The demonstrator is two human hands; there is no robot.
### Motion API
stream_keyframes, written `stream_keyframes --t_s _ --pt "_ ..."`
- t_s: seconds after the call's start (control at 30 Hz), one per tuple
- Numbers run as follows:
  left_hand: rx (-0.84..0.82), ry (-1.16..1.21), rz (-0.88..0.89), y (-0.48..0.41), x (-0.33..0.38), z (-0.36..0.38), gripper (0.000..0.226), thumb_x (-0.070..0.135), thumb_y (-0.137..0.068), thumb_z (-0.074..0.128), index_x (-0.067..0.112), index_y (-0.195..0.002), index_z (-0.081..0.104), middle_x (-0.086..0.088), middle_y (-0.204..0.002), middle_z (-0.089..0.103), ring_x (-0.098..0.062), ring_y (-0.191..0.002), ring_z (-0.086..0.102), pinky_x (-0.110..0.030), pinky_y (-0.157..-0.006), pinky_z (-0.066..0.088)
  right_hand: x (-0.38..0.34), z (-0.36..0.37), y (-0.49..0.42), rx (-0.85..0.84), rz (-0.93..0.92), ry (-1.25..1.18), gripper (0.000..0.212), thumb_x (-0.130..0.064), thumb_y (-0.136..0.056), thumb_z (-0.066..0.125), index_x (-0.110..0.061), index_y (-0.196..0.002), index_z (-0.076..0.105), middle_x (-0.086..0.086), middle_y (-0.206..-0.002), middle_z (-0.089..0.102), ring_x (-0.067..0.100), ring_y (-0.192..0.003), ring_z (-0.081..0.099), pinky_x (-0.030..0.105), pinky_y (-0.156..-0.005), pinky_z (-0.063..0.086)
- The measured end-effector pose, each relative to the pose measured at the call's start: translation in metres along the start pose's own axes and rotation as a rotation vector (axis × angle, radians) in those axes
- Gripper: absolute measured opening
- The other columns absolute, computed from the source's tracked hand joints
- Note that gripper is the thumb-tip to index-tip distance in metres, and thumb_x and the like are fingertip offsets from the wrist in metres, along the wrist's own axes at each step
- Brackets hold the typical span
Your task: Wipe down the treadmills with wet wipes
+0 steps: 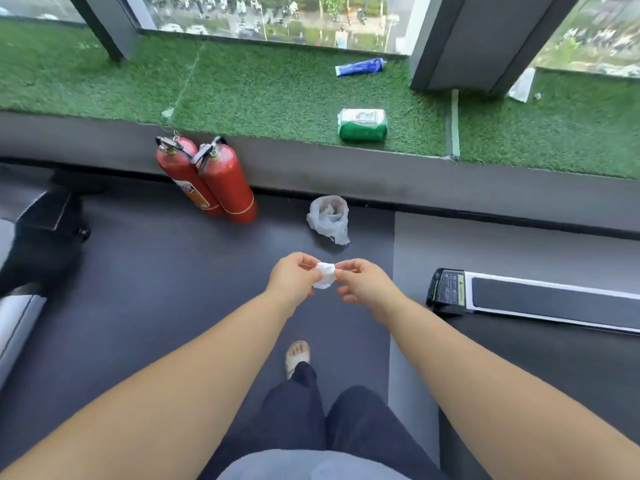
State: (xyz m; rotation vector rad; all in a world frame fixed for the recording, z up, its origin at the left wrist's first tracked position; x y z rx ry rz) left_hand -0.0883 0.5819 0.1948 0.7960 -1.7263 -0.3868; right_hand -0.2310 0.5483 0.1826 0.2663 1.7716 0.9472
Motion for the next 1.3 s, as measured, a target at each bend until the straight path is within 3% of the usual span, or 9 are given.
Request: stream_keyframes --t_s 0.37,0.6,0.8,0.97,1.1,1.17,1.2,1.27,1.3 --pt "-0.092 -0.157 -0.023 -0.237 0.108 0.006 0.02 0.018 -0.088 0.064 0.013 -0.107 0.064 0.0 -0.102 0.064 -0.015 -0.08 0.06 -0.028 -0.071 0.053 -0.111 -0.05 -0.203 0.085 0.105 -0.092 0.017 -0.018 -0.093 0.058 -0.013 -0.109 0.058 -0.001 -0.089 0.062 0.01 -0.066 0.055 0.018 -0.06 0.05" --pt "-0.07 -0.119 -0.22 -0.393 0.049 0.038 0.013 0.009 -0.087 0.061 0.012 -0.099 0.066 0.003 -0.082 0.066 -0.018 -0.079 0.066 -0.035 -0.081 0.056 -0.07 -0.043 -0.369 0.122 0.266 -0.065 0.008 -0.016 -0.094 0.054 -0.019 -0.101 0.056 0.001 -0.088 0.063 0.011 -0.066 0.054 0.023 -0.064 0.05" --pt "-0.08 -0.139 -0.315 -0.54 -0.039 0.079 0.012 0.003 -0.087 0.057 0.012 -0.093 0.062 -0.001 -0.077 0.064 -0.027 -0.086 0.069 -0.041 -0.083 0.056 0.007 -0.023 -0.517 0.138 0.371 -0.103 0.019 -0.016 -0.095 0.051 -0.017 -0.114 0.054 -0.001 -0.091 0.058 0.009 -0.066 0.053 0.02 -0.06 0.046" --pt "-0.205 -0.244 -0.309 -0.622 -0.09 0.12 0.035 0.011 -0.093 0.046 0.013 -0.125 0.058 -0.01 -0.122 0.062 -0.03 -0.107 0.06 -0.041 -0.093 0.05 0.062 -0.02 -0.602 0.141 0.425 -0.09 0.036 -0.016 -0.096 0.047 -0.018 -0.133 0.05 0.002 -0.113 0.057 0.017 -0.084 0.057 0.024 -0.068 0.049" --pt "-0.369 -0.365 -0.331 -0.648 -0.106 0.137 0.05 0.02 -0.096 0.044 0.023 -0.146 0.036 -0.007 -0.133 0.051 -0.029 -0.114 0.055 -0.029 -0.084 0.045 0.084 -0.027 -0.636 0.115 0.394 0.023 0.047 -0.019 -0.097 0.044 -0.02 -0.143 0.039 0.003 -0.133 0.052 0.024 -0.116 0.053 0.041 -0.099 0.046" --pt "-0.384 -0.349 -0.349 -0.652 -0.103 0.136 0.041 0.018 -0.096 0.044 0.024 -0.137 0.048 -0.007 -0.128 0.052 -0.028 -0.113 0.054 -0.029 -0.086 0.045 0.084 -0.034 -0.634 0.116 0.395 0.011 0.045 -0.021 -0.097 0.046 -0.018 -0.141 0.042 0.001 -0.137 0.05 0.023 -0.117 0.053 0.042 -0.102 0.044" --pt "-0.38 -0.312 -0.358 -0.649 -0.097 0.133 0.029 0.015 -0.096 0.044 0.024 -0.12 0.059 -0.006 -0.12 0.053 -0.026 -0.108 0.054 -0.034 -0.092 0.047 0.08 -0.037 -0.628 0.122 0.397 -0.031 0.042 -0.02 -0.097 0.046 -0.018 -0.139 0.045 0.001 -0.134 0.051 0.02 -0.11 0.057 0.04 -0.101 0.045" --pt "-0.368 -0.258 -0.352 -0.636 -0.075 0.124 0.022 0.009 -0.094 0.044 0.023 -0.082 0.057 -0.005 -0.102 0.054 -0.021 -0.094 0.053 -0.042 -0.096 0.046 0.065 -0.042 -0.609 0.118 0.392 -0.11 0.036 -0.018 -0.097 0.047 -0.016 -0.133 0.05 -0.001 -0.122 0.055 0.012 -0.089 0.06 0.034 -0.094 0.049" --pt "-0.348 -0.233 -0.349 -0.631 -0.065 0.121 0.022 0.007 -0.093 0.045 0.021 -0.079 0.056 -0.004 -0.098 0.055 -0.021 -0.09 0.054 -0.042 -0.096 0.047 0.055 -0.047 -0.598 0.138 0.378 -0.135 0.034 -0.018 -0.096 0.048 -0.016 -0.13 0.052 -0.001 -0.118 0.055 0.009 -0.083 0.059 0.034 -0.09 0.049"
Point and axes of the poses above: each hand's wrist, its own y-axis away from the middle knuckle, its own z-axis out of the palm, x = y × z, the point moved 5 cm from there along -y, towards the middle knuckle
